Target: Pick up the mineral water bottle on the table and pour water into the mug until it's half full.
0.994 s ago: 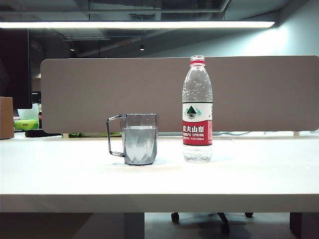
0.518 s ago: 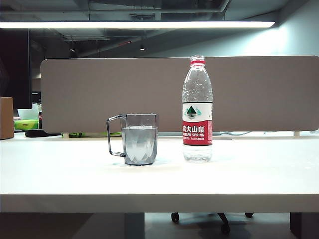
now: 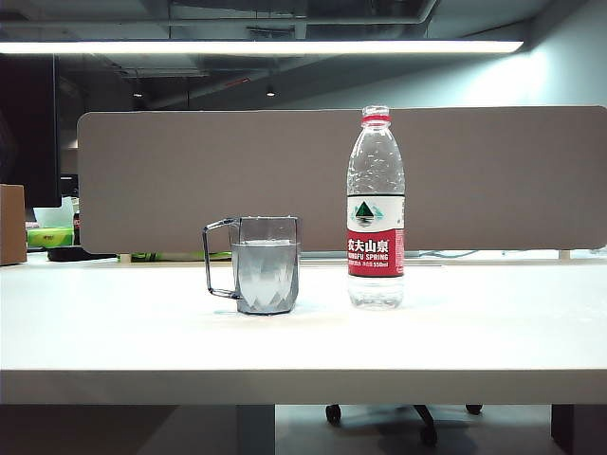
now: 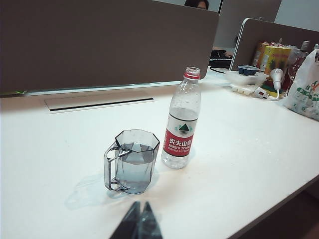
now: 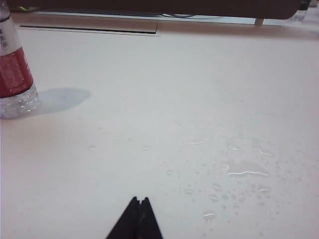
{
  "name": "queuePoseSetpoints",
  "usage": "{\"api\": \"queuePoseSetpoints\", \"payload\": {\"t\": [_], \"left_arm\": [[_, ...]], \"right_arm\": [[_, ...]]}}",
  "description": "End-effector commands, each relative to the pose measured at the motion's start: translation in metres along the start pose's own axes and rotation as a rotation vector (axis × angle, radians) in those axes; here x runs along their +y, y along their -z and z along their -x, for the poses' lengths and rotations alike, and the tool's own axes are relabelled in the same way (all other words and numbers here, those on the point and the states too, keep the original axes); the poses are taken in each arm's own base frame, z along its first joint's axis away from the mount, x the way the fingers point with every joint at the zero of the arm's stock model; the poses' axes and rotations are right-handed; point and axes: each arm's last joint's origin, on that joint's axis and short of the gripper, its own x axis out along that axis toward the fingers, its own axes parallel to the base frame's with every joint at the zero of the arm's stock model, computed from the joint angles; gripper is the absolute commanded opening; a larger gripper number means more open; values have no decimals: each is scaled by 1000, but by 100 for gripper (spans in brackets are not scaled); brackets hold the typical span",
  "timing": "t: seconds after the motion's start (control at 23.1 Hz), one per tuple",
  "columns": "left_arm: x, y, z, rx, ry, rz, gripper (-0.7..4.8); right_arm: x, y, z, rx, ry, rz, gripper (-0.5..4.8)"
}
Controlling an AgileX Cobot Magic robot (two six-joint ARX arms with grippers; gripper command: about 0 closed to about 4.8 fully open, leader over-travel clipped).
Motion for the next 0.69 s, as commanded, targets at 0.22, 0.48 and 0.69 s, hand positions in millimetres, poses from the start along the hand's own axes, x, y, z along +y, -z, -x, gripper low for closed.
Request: {"api": "queuePoseSetpoints", "payload": {"t": [0.22,0.48,0.69], "left_arm": [[0,1,-1,-3,8,-6,-5],[8,20,-6,42,-10,19,-5],[27,43,-14,-34,-282,-96,-5]], "right_arm": [[0,0,0,-6,-2,12,-5],[0,0,0,-5,-2,12,-5],[0,0,0,-6,-1,12,-5]]}}
